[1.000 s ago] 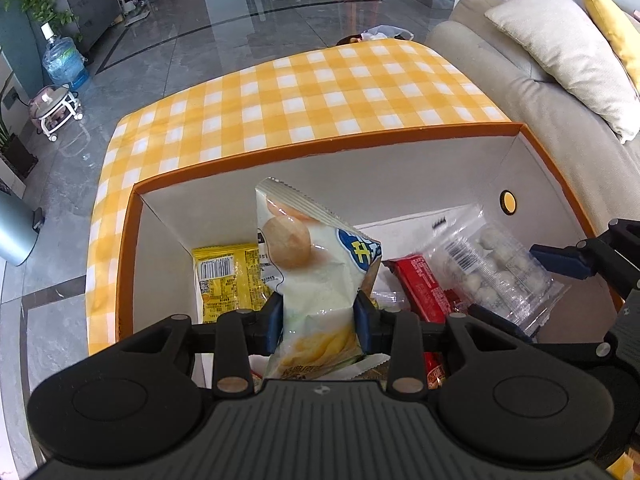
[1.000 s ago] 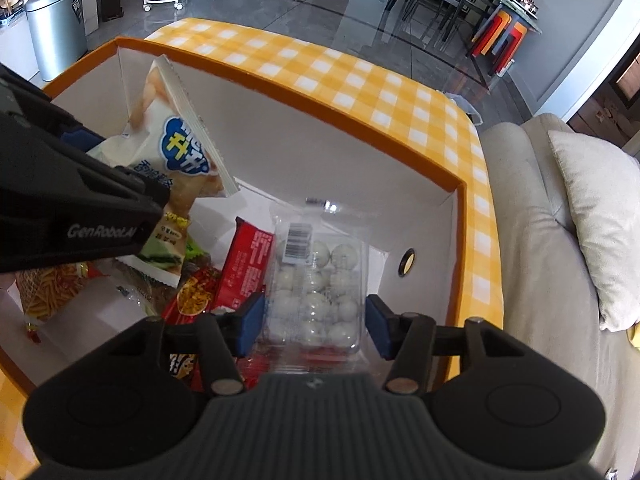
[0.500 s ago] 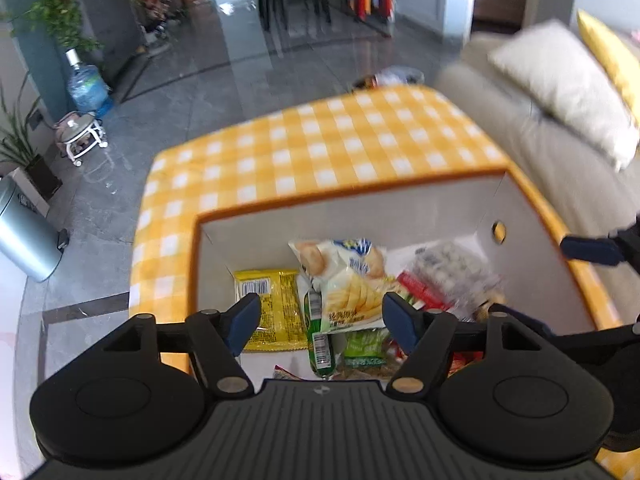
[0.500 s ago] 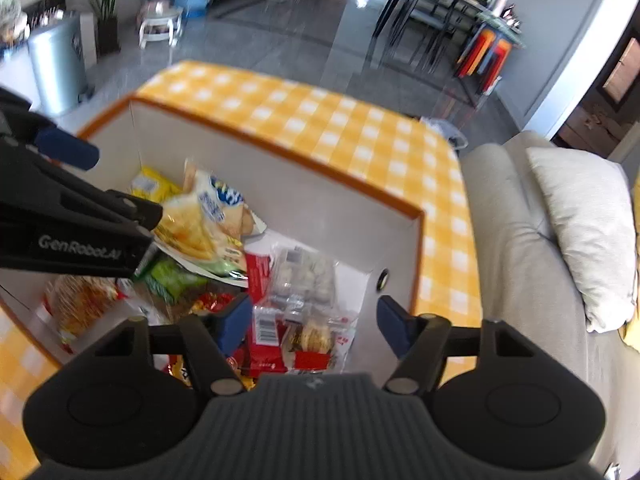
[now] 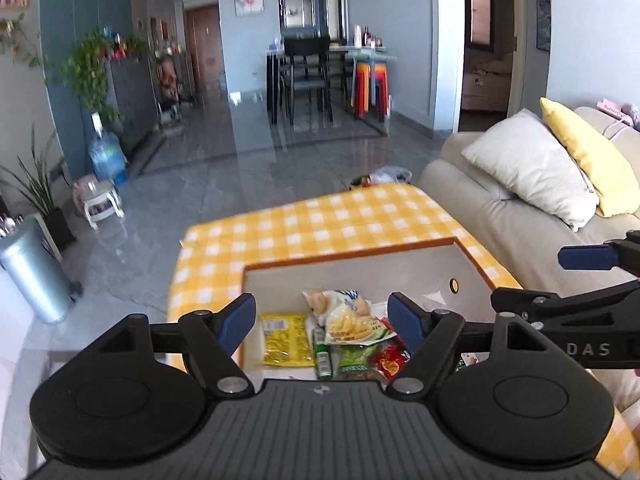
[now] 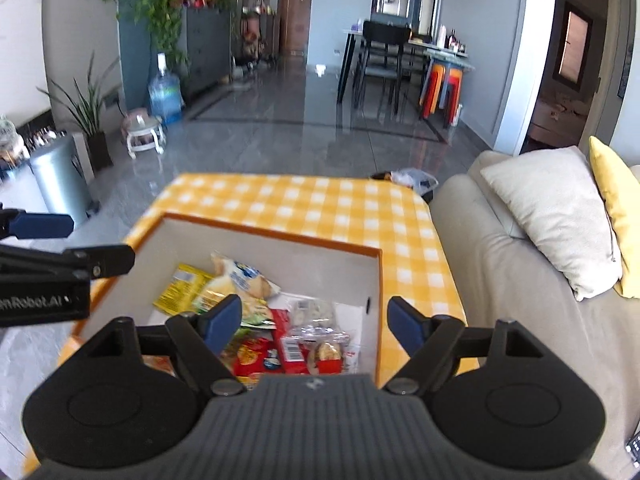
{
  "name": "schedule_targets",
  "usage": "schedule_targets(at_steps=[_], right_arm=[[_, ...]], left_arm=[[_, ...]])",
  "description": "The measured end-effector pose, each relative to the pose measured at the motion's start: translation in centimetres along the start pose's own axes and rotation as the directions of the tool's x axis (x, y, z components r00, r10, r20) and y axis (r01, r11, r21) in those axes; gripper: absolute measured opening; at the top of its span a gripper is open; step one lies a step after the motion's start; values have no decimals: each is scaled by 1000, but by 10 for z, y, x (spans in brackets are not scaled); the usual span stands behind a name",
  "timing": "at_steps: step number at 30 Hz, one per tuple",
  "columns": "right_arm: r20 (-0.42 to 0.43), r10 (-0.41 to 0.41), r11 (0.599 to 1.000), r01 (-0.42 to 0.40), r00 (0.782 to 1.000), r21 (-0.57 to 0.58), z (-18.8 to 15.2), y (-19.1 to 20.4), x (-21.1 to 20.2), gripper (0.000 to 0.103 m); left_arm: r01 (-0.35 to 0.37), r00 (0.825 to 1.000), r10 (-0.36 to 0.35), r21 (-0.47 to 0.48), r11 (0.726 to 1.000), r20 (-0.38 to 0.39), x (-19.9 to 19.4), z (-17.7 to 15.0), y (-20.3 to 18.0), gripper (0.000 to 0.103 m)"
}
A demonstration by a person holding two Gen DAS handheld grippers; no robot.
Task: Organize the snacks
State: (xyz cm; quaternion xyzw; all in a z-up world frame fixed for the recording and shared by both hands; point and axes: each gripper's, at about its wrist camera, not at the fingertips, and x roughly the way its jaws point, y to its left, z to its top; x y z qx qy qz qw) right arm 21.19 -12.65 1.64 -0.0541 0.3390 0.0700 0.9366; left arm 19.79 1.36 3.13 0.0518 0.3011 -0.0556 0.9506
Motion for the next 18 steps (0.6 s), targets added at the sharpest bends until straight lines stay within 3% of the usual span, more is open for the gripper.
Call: schedule_targets(at_steps=[9, 18], right_arm=[[62, 67, 997, -70, 996, 44, -28, 2, -76, 89], [59, 44, 994, -50, 997, 96, -79, 2, -115, 89]], left_arm=[[-59, 993, 55, 43, 997, 107, -55, -24, -13, 87], [-55, 998, 55, -4, 998, 26, -68, -55, -20, 87]])
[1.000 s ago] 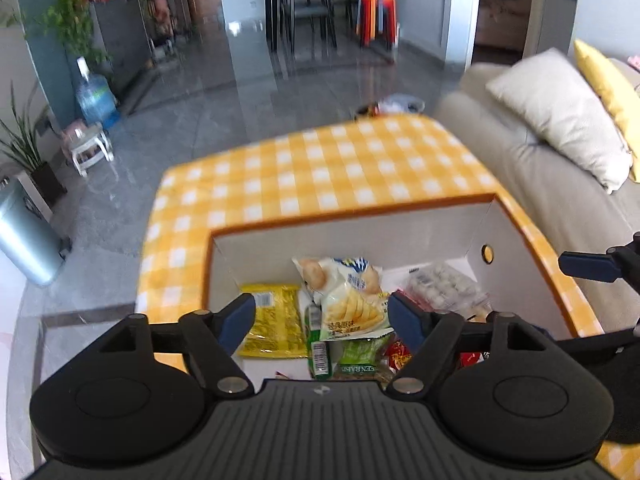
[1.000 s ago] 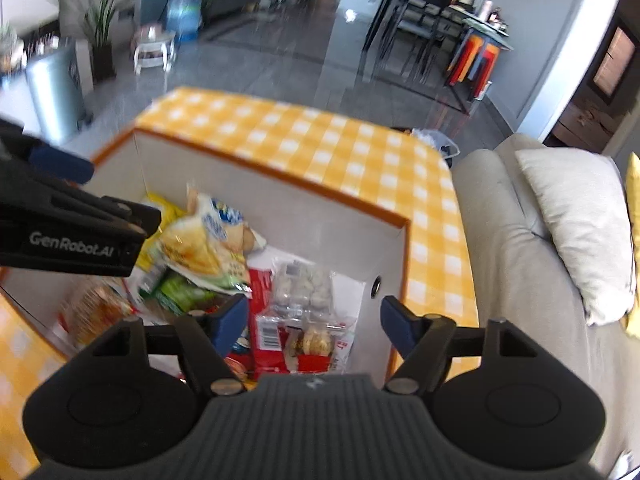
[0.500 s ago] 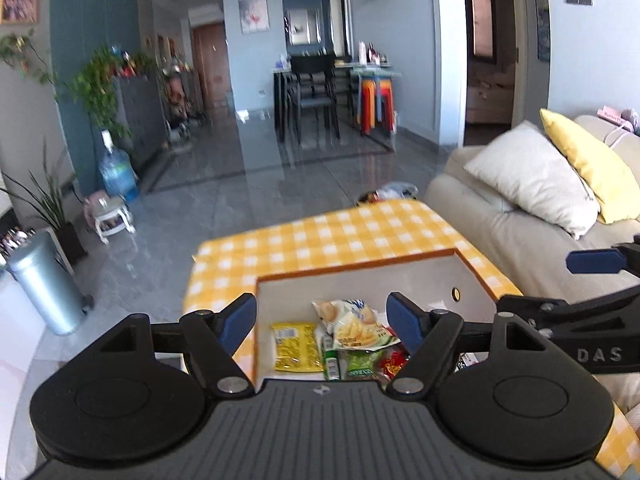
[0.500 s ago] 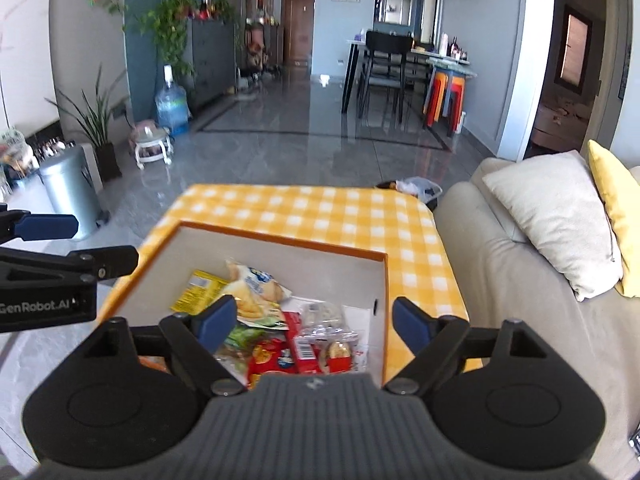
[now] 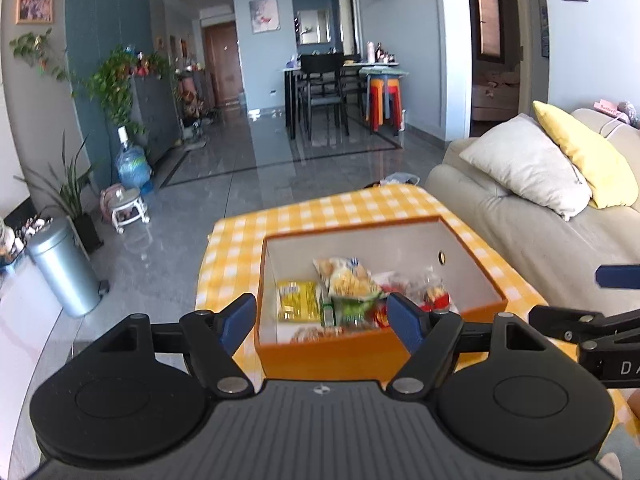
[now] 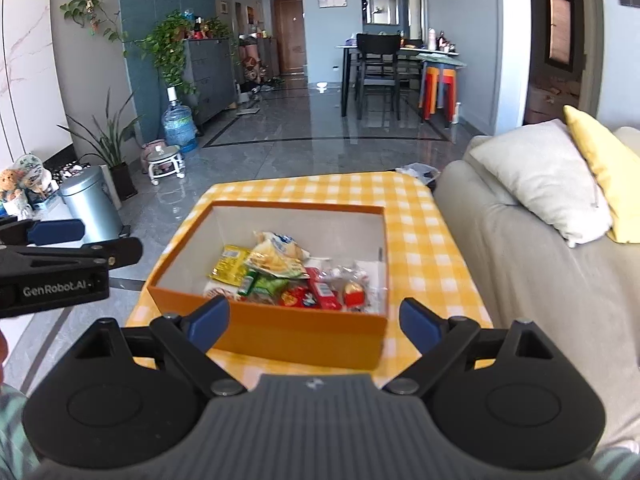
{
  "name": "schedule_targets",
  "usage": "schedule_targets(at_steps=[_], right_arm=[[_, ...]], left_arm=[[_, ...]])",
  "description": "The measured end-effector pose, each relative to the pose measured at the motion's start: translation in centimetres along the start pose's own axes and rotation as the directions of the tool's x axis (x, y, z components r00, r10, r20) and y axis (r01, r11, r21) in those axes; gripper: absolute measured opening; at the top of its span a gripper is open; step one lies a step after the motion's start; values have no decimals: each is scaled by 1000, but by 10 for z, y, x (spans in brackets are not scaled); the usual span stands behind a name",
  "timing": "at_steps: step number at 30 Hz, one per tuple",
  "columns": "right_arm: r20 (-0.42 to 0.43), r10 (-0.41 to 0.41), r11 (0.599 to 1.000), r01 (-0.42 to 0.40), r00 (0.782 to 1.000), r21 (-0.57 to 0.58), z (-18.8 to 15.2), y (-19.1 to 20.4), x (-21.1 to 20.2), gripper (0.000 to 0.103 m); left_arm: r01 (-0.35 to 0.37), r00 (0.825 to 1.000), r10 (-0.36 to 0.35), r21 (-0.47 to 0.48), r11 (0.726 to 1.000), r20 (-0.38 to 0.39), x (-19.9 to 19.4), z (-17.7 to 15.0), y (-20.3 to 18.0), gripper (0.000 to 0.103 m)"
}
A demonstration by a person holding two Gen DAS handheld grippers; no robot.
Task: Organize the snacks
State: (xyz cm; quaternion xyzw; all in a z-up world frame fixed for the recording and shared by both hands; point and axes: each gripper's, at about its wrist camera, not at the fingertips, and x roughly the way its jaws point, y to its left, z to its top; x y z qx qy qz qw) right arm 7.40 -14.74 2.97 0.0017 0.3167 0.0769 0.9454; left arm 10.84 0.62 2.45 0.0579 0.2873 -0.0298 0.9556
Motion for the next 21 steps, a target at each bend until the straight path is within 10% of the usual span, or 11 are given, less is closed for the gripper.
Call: schedule_targets(at_steps=[21], right_arm=[[10, -19, 1000, 19, 1000, 18, -23, -21, 0, 93]], left_arm=[[6, 994, -11, -47, 999, -106, 6, -33, -20, 88]])
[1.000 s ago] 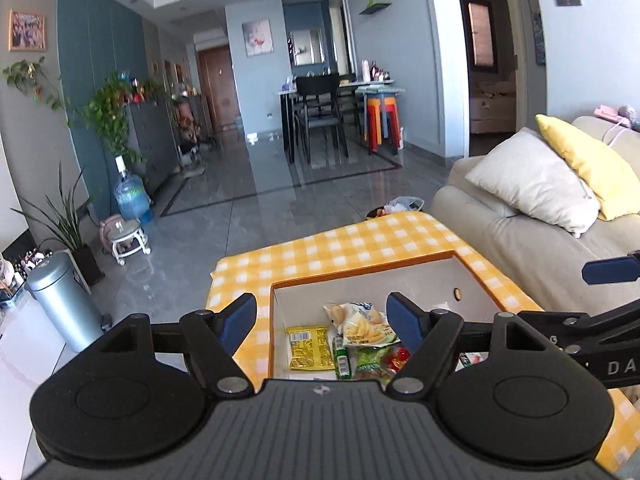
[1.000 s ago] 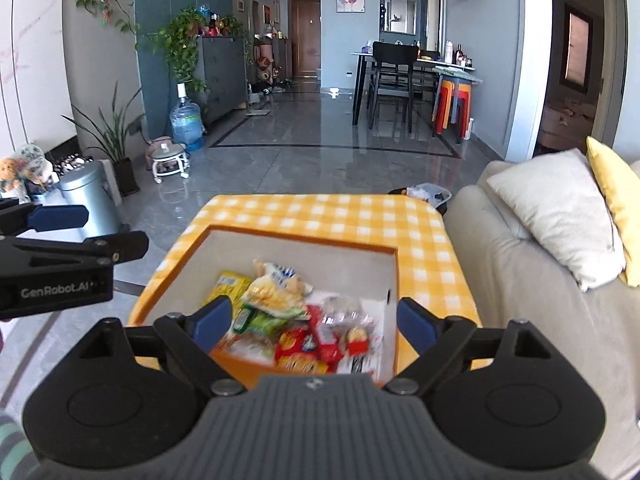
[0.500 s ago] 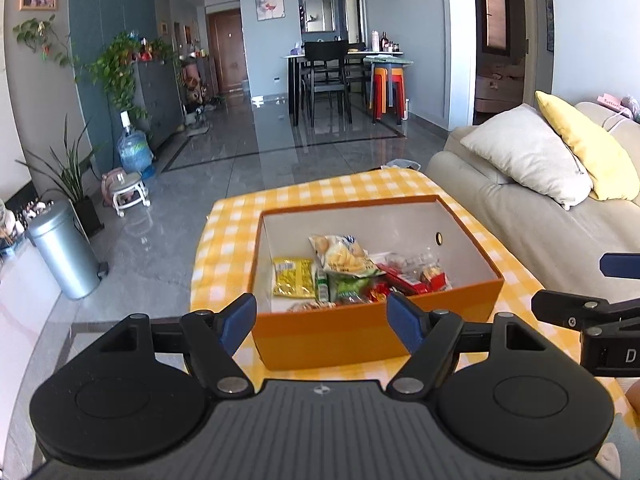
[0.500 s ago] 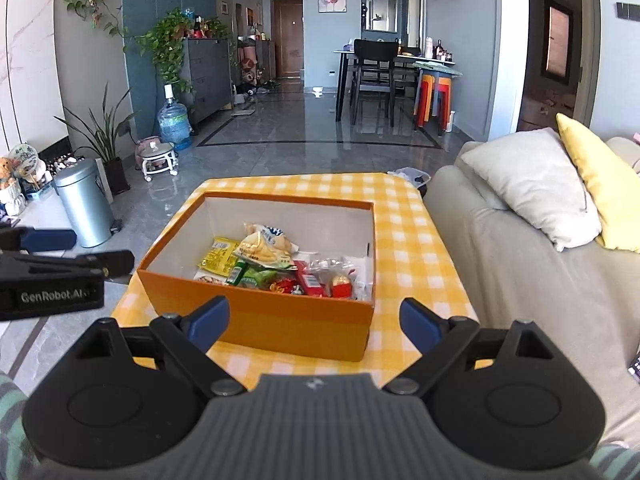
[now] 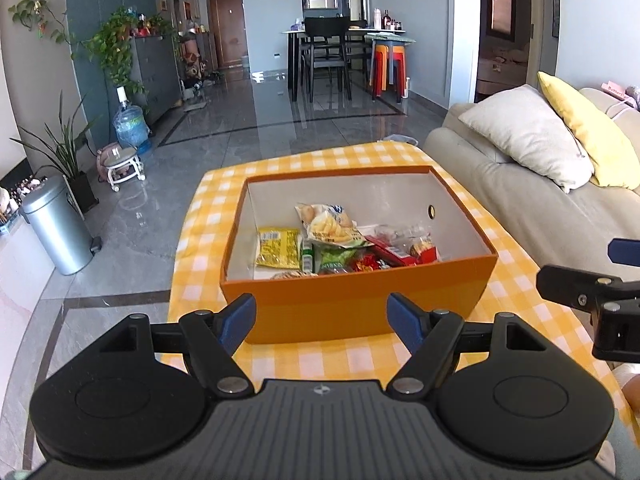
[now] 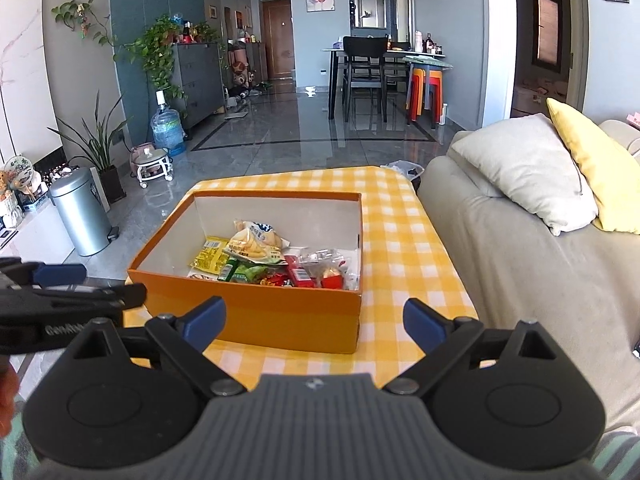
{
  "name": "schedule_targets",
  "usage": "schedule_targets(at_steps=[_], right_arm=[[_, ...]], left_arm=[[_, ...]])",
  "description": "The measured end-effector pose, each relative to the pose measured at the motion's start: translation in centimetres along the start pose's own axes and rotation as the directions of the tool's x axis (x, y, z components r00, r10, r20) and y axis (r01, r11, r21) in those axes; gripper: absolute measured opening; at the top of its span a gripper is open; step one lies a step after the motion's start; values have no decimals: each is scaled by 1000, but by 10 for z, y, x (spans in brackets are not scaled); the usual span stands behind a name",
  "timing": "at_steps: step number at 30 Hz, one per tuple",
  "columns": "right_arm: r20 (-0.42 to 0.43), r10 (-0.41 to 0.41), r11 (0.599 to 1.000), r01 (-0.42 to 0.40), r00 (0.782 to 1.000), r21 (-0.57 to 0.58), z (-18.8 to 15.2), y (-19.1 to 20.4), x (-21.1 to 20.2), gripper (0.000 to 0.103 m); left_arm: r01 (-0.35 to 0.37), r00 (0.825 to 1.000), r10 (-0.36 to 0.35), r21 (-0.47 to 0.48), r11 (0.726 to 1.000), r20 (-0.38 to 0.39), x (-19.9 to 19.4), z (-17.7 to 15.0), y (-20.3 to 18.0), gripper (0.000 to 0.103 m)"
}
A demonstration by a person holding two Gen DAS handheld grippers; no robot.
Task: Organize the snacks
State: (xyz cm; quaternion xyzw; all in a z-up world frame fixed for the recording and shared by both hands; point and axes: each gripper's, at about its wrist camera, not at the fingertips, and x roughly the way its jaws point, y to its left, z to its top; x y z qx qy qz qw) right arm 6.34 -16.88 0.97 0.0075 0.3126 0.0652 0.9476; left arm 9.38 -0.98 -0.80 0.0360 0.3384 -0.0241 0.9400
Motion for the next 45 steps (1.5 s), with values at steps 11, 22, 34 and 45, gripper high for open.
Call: schedule_targets(at_steps=[11, 22, 34, 45], right_arm=[[-5, 7, 1000, -7, 1000, -19, -2, 8, 5, 93], [-9, 7, 1000, -7, 1000, -22, -4, 9, 7, 93], [-11, 9, 1000, -9, 1000, -23, -4, 10, 7, 93], [-11, 10, 1000, -10, 1000, -26, -5, 11, 7, 93]], left_arm=[[-19, 1000, 19, -11, 1000, -11, -4, 0, 6, 88], [-28, 999, 28, -13, 1000, -20, -4, 0, 8, 88], [-32, 999, 32, -11, 999, -20, -4, 1, 8, 88], [-34, 999, 34, -11, 999, -20, -5, 1, 9, 88]])
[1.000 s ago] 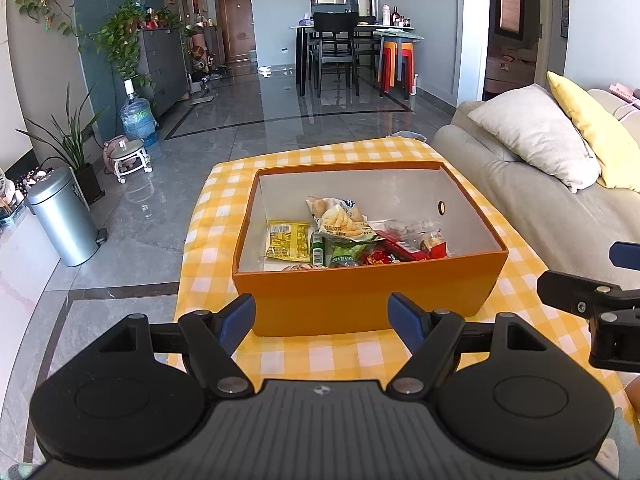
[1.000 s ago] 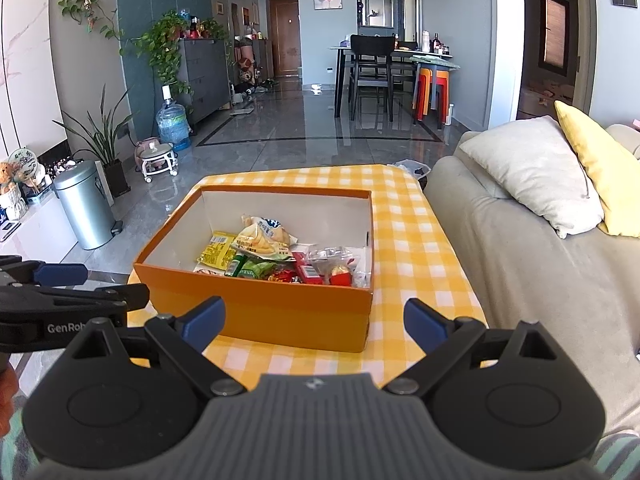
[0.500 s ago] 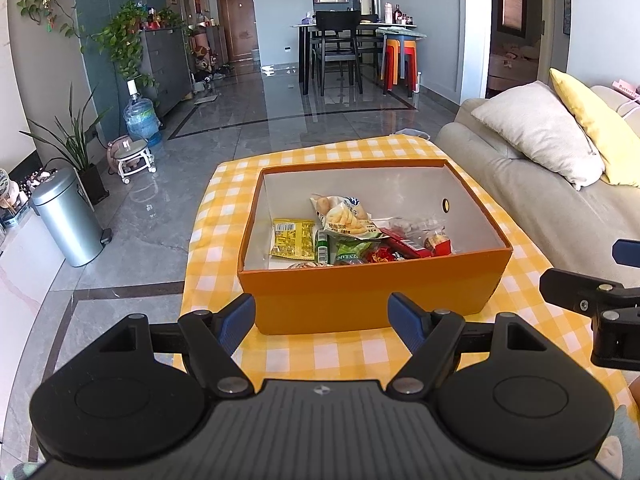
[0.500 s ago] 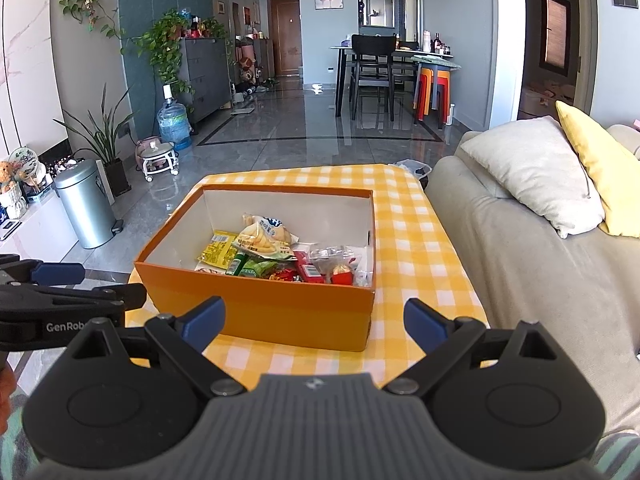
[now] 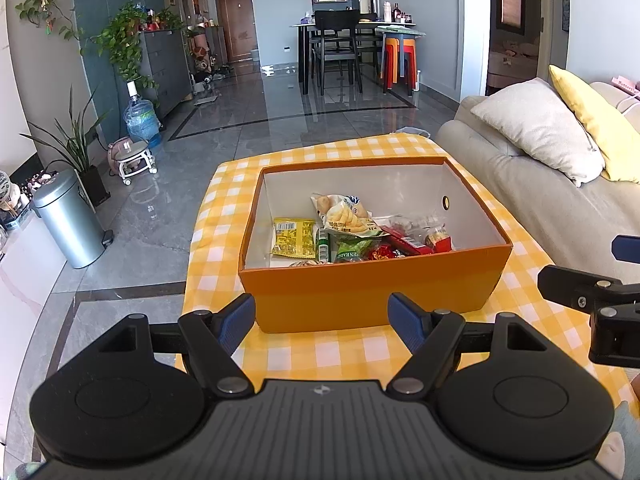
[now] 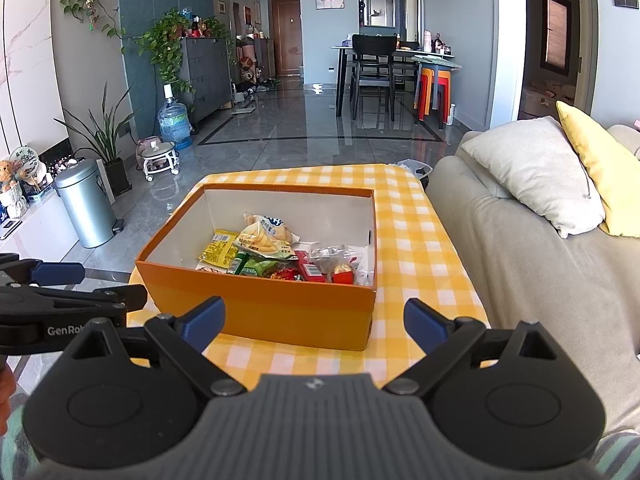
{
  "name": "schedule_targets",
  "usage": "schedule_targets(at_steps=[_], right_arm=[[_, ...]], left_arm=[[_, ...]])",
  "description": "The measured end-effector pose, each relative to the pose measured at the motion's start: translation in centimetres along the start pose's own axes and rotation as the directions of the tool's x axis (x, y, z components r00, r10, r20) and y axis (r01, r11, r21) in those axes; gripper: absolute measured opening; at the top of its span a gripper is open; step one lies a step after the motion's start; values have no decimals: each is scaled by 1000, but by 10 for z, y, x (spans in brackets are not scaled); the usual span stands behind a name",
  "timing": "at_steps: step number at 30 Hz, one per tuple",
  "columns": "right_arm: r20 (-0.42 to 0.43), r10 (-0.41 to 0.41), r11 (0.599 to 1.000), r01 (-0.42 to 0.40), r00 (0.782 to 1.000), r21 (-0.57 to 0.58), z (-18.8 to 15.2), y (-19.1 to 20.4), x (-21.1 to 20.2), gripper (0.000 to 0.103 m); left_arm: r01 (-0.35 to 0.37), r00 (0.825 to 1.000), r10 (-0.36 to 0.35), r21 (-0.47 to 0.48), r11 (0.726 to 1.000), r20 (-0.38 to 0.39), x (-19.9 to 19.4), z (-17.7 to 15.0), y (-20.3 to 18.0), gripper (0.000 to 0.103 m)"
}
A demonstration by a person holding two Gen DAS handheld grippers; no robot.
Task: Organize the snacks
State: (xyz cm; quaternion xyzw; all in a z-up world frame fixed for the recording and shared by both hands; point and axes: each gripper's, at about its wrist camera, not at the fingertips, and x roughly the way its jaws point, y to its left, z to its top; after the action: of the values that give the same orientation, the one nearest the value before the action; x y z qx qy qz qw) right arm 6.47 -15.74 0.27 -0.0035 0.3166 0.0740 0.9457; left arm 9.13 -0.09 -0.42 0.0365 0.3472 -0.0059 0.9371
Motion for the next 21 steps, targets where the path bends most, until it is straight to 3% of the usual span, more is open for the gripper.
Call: schedule_targets(at_steps=[21], right_arm=[[1, 1, 1000, -1, 1000, -1, 0, 0, 0, 93]], left_arm=[[-21, 1000, 21, 7, 1000, 5, -4, -2, 7, 88]])
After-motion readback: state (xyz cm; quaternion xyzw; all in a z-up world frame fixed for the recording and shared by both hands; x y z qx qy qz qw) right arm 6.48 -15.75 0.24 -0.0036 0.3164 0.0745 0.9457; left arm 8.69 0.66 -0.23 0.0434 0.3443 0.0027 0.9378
